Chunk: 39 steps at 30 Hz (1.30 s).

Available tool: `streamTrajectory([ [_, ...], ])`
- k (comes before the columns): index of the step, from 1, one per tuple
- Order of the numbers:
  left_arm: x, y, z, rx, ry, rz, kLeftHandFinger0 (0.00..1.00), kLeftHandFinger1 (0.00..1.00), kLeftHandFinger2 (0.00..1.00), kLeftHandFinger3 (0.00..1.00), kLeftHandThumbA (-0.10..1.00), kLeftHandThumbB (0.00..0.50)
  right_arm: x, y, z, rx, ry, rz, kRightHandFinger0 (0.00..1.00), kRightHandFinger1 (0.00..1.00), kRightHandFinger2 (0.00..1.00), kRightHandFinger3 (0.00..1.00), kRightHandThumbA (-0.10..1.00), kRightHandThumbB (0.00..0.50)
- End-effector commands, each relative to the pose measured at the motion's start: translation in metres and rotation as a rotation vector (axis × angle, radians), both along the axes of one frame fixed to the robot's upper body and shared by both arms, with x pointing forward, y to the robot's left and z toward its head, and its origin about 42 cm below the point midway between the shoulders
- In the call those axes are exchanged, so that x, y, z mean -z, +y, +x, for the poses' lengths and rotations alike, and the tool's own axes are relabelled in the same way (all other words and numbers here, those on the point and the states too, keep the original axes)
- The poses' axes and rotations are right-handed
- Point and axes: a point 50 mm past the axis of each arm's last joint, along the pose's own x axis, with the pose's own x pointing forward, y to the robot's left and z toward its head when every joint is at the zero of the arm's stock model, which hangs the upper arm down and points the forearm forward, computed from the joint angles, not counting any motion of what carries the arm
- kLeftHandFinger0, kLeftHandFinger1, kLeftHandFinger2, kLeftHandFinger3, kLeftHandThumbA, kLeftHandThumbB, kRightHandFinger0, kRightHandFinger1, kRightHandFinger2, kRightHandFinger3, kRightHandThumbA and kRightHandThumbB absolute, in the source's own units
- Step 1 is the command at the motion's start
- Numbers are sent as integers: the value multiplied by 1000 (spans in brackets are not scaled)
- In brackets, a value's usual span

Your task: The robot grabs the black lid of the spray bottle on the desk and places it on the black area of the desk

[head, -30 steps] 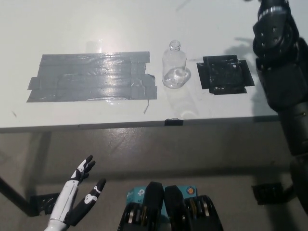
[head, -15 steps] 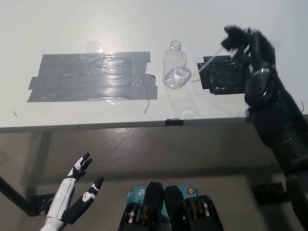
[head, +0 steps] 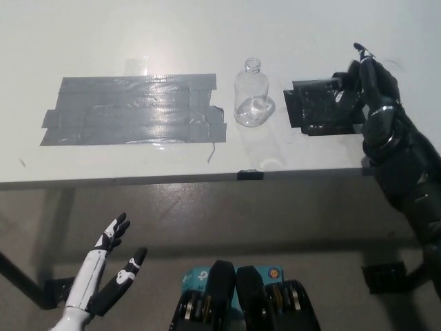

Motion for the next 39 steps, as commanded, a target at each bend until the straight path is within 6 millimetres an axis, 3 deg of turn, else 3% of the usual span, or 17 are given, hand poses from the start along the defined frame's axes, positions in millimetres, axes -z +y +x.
streamTrajectory([
  [1, -16, 4, 4, -1, -70, 17, 1000, 1000, 1000, 1000, 765, 0, -47, 7, 10, -173, -68, 36, 1000, 1000, 1000, 1000, 545, 500],
  [6, -16, 5, 8, -4, -79, 21, 1000, 1000, 1000, 1000, 726, 0, -63, 8, 8, -245, -86, 24, 1000, 1000, 1000, 1000, 494, 500],
  [13, -22, 7, 13, -7, -88, 26, 1000, 1000, 1000, 1000, 613, 0, -95, 9, 3, -300, -98, 2, 1000, 1000, 1000, 1000, 514, 500],
  [17, -23, 9, 15, -14, -95, 22, 1000, 1000, 999, 1000, 572, 0, -102, 9, 1, -315, -48, 0, 1000, 1000, 1000, 1000, 500, 500],
  [22, -25, 9, 17, -18, -98, 26, 1000, 1000, 998, 1000, 543, 0, -92, 3, 7, -298, 14, 15, 1000, 1000, 1000, 1000, 536, 500],
  [24, -25, 9, 16, -20, -96, 10, 1000, 1000, 994, 1000, 541, 0, -81, 0, 11, -245, 74, 28, 1000, 1000, 1000, 1000, 602, 500],
  [25, -25, 9, 16, -20, -99, 9, 1000, 1000, 995, 1000, 538, 0, -77, -1, 13, -196, 110, -53, 1000, 1000, 1000, 1000, 645, 500],
  [29, -26, 9, 16, -23, -103, 14, 1000, 1000, 1000, 1000, 534, 0, -64, -6, 17, -124, 152, -159, 1000, 1000, 1000, 1000, 532, 500],
  [34, -25, 10, 12, -32, -93, 17, 1000, 1000, 1000, 1000, 550, 2, -44, -10, 18, -70, 182, -179, 1000, 1000, 1000, 1000, 672, 500],
  [39, -25, 9, 18, -30, -102, -4, 1000, 1000, 1000, 1000, 553, 3, -51, -14, 20, -63, 168, -100, 1000, 1000, 1000, 1000, 744, 500],
])
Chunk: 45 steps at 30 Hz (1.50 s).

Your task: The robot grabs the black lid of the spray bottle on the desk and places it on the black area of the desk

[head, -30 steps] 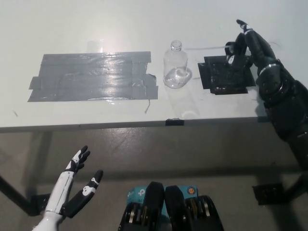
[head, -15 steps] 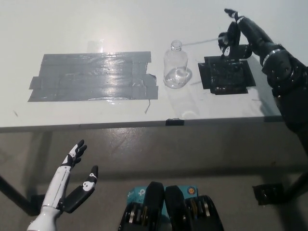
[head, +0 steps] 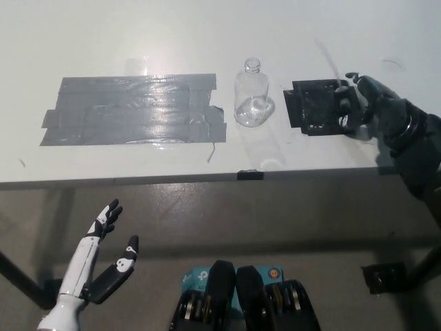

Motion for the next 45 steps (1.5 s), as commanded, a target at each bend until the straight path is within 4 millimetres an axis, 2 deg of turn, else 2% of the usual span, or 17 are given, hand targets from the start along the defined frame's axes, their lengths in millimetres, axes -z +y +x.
streamTrajectory([
  [1, -11, 3, 4, -9, -59, -9, 1000, 1000, 1000, 1000, 554, 9, -56, 6, 16, 21, -143, 27, 1000, 1000, 1000, 1000, 756, 500],
  [5, -11, 3, 1, -6, -49, 0, 1000, 1000, 1000, 1000, 566, 7, -66, 5, 16, 17, -215, 31, 1000, 1000, 1000, 1000, 758, 500],
  [8, -11, 4, 3, -9, -57, 7, 1000, 1000, 1000, 1000, 577, 12, -88, 8, 16, 4, -288, 59, 1000, 1000, 1000, 1000, 748, 500],
  [11, -12, 5, 3, -9, -57, 4, 1000, 1000, 1000, 1000, 572, 14, -117, 13, 10, -28, -380, 67, 1000, 1000, 1000, 1000, 759, 500],
  [17, -16, 3, 6, -12, -61, -3, 1000, 1000, 1000, 1000, 500, 0, -182, 19, -14, -106, -521, 134, 1000, 1000, 1000, 1000, 693, 500],
  [24, -23, 0, 19, -3, -90, 3, 1000, 1000, 1000, 1000, 504, 6, -229, 14, -54, -192, -627, 179, 1000, 1000, 1000, 1000, 655, 500],
  [27, -35, -4, 37, 6, -131, 4, 1000, 1000, 1000, 1000, 560, 13, -246, 4, -77, -228, -711, 200, 1000, 1000, 1000, 1000, 733, 500],
  [28, -40, -8, 45, 13, -145, -1, 1000, 1000, 1000, 1000, 641, 13, -249, 0, -96, -261, -780, 228, 1000, 1000, 1000, 1000, 811, 464],
  [29, -44, -11, 51, 19, -157, -5, 1000, 1000, 1000, 1000, 678, 18, -254, -3, -102, -269, -804, 232, 1000, 1000, 1000, 1000, 840, 457],
  [32, -53, -19, 63, 35, -187, -36, 1000, 1000, 1000, 1000, 814, 7, -248, -3, -138, -303, -885, 263, 1000, 1000, 1000, 1000, 1000, 395],
  [33, -55, -20, 66, 37, -193, -39, 1000, 1000, 1000, 1000, 839, 14, -245, -3, -147, -314, -901, 281, 1000, 1000, 1000, 1000, 1000, 384],
  [35, -58, -20, 66, 36, -188, -41, 1000, 1000, 1000, 1000, 959, 32, -223, 4, -179, -356, -916, 350, 1000, 1000, 1000, 1000, 935, 317],
  [36, -59, -20, 67, 37, -186, -45, 1000, 1000, 1000, 1000, 974, 45, -214, 6, -188, -361, -916, 370, 1000, 1000, 1000, 1000, 937, 323],
  [37, -59, -20, 67, 40, -185, -60, 1000, 1000, 1000, 1000, 996, 60, -193, 7, -201, -363, -909, 387, 1000, 1000, 1000, 1000, 972, 342],
  [39, -59, -21, 69, 46, -188, -71, 1000, 1000, 1000, 1000, 1000, 70, -176, 8, -209, -381, -912, 393, 1000, 1000, 1000, 1000, 1000, 338],
  [41, -55, -22, 67, 43, -174, -73, 1000, 1000, 1000, 1000, 1000, 104, -144, 14, -223, -399, -893, 414, 1000, 1000, 1000, 1000, 1000, 348],
  [45, -47, -19, 56, 40, -148, -71, 1000, 1000, 1000, 1000, 1000, 120, -90, 23, -236, -380, -789, 465, 1000, 1000, 1000, 1000, 1000, 316],
])
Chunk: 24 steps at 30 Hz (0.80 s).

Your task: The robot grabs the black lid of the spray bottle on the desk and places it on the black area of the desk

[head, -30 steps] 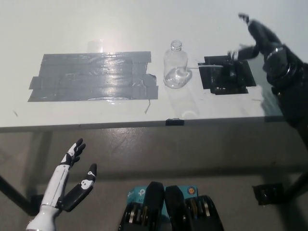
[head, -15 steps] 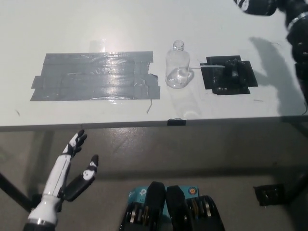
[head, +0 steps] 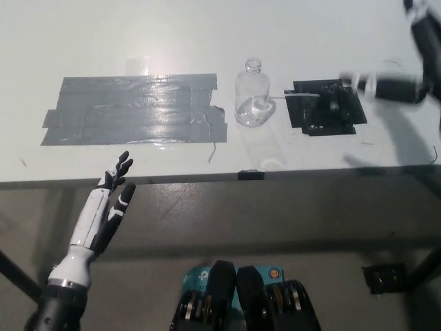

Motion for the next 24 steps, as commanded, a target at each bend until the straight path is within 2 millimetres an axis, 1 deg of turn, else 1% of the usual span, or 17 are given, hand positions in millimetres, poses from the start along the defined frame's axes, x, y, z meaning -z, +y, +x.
streamTrajectory([
  [1, -5, -3, -2, 4, -27, -57, 1000, 1000, 1000, 1000, 1000, 118, 31, 11, -55, -97, -48, 110, 1000, 1000, 1000, 1000, 1000, 310],
  [2, -2, -3, -5, 5, -21, -56, 1000, 1000, 1000, 1000, 1000, 109, 43, 11, -57, -87, -24, 116, 1000, 1000, 1000, 1000, 1000, 300],
  [4, 1, -2, -9, 7, -11, -49, 1000, 1000, 1000, 1000, 1000, 109, 61, 12, -62, -70, 8, 130, 1000, 1000, 1000, 1000, 1000, 296],
  [5, 2, -2, -9, 10, -8, -50, 1000, 1000, 1000, 1000, 1000, 109, 73, 14, -63, -61, 29, 147, 1000, 1000, 1000, 1000, 984, 282],
  [8, 9, -4, -14, 10, 4, -61, 1000, 1000, 1000, 1000, 1000, 101, 120, 19, -57, -39, 124, 204, 1000, 1000, 1000, 1000, 920, 260],
  [9, 10, -2, -16, 7, 9, -61, 1000, 1000, 1000, 1000, 1000, 108, 129, 22, -56, -38, 148, 209, 1000, 1000, 1000, 1000, 912, 258],
  [10, 12, 0, -19, 2, 15, -61, 1000, 1000, 1000, 1000, 1000, 108, 145, 25, -55, -38, 197, 209, 1000, 1000, 1000, 1000, 908, 242],
  [12, 15, 2, -23, 1, 17, -59, 1000, 1000, 1000, 1000, 1000, 106, 163, 27, -54, -37, 232, 201, 1000, 1000, 1000, 1000, 910, 250],
  [13, 17, 2, -24, 2, 17, -66, 1000, 1000, 1000, 1000, 1000, 105, 167, 26, -53, -34, 238, 201, 1000, 1000, 1000, 1000, 908, 248],
  [14, 19, 2, -24, 0, 16, -64, 1000, 1000, 1000, 1000, 1000, 107, 174, 26, -52, -32, 260, 216, 1000, 1000, 1000, 1000, 907, 261],
  [16, 25, 3, -31, -7, 49, -62, 1000, 1000, 1000, 1000, 1000, 126, 189, 29, -54, -48, 310, 227, 1000, 1000, 1000, 1000, 908, 243],
  [17, 27, 3, -33, -9, 56, -63, 1000, 1000, 1000, 1000, 1000, 133, 191, 30, -55, -54, 316, 230, 1000, 1000, 1000, 1000, 902, 227],
  [18, 28, 3, -35, -12, 63, -64, 1000, 1000, 1000, 1000, 1000, 133, 195, 31, -55, -65, 323, 234, 1000, 1000, 1000, 1000, 854, 215],
  [19, 28, 3, -35, -15, 64, -65, 1000, 1000, 1000, 1000, 1000, 131, 199, 33, -53, -80, 325, 236, 1000, 1000, 1000, 1000, 857, 201],
  [22, 28, 3, -35, -15, 64, -65, 1000, 1000, 1000, 1000, 1000, 131, 199, 33, -52, -83, 321, 237, 1000, 1000, 1000, 1000, 859, 199],
  [23, 37, 7, -44, -27, 63, -67, 1000, 1000, 1000, 1000, 1000, 85, 209, 37, -56, -104, 362, 225, 1000, 1000, 1000, 1000, 858, 198],
  [24, 41, 9, -49, -31, 71, -64, 1000, 1000, 1000, 1000, 1000, 76, 215, 39, -59, -107, 377, 226, 1000, 1000, 1000, 1000, 849, 193],
])
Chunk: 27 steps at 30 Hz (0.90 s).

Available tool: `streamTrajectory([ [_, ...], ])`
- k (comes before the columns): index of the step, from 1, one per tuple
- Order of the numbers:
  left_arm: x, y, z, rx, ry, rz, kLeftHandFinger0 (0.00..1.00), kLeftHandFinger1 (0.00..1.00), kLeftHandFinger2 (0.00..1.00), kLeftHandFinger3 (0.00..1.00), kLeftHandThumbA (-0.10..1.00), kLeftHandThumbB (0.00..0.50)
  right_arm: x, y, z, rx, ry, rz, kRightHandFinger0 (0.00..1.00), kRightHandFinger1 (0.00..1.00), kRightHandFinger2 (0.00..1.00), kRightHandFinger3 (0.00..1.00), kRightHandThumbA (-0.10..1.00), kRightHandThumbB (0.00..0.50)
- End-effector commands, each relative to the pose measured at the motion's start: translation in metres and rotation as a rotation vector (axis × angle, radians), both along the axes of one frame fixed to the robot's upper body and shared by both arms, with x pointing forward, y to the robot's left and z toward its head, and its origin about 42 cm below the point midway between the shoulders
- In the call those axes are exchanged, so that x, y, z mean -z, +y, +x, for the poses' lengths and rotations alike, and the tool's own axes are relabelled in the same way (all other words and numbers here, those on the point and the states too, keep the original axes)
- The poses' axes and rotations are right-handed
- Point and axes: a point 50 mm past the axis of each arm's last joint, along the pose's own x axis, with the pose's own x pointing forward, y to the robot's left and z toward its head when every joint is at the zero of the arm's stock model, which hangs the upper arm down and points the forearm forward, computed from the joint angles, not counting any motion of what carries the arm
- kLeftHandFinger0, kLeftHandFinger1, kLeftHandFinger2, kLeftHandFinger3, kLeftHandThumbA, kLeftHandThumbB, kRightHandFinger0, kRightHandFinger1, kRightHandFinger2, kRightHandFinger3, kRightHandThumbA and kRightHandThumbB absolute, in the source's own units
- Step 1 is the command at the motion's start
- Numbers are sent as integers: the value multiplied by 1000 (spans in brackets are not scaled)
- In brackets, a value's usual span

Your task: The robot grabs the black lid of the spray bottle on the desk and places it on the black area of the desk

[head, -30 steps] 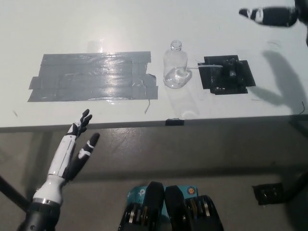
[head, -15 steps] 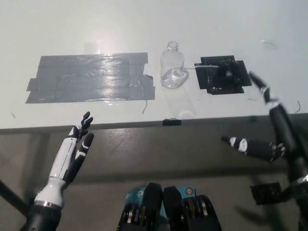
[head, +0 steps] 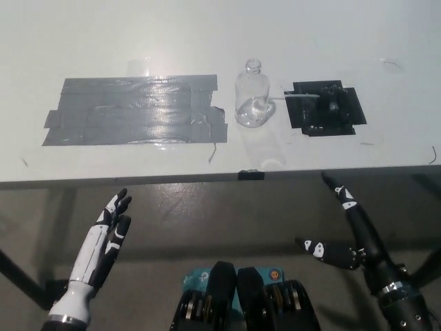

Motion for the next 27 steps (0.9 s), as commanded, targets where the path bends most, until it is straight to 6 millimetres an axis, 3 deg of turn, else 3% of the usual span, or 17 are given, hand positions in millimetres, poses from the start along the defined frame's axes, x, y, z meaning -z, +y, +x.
streamTrajectory([
  [1, 4, 5, -14, -14, -39, -12, 1000, 1000, 1000, 1000, 1000, 66, 2, 11, -6, -52, -52, 51, 1000, 1000, 1000, 1000, 844, 198],
  [14, 26, 5, -46, -15, 41, -16, 1000, 1000, 1000, 1000, 1000, 41, 32, 7, -38, -48, 31, 38, 1000, 1000, 1000, 1000, 818, 208],
  [27, 38, 8, -53, -21, 59, -17, 1000, 1000, 1000, 1000, 1000, 23, 44, 11, -39, -67, 61, 32, 1000, 1000, 1000, 1000, 819, 214],
])
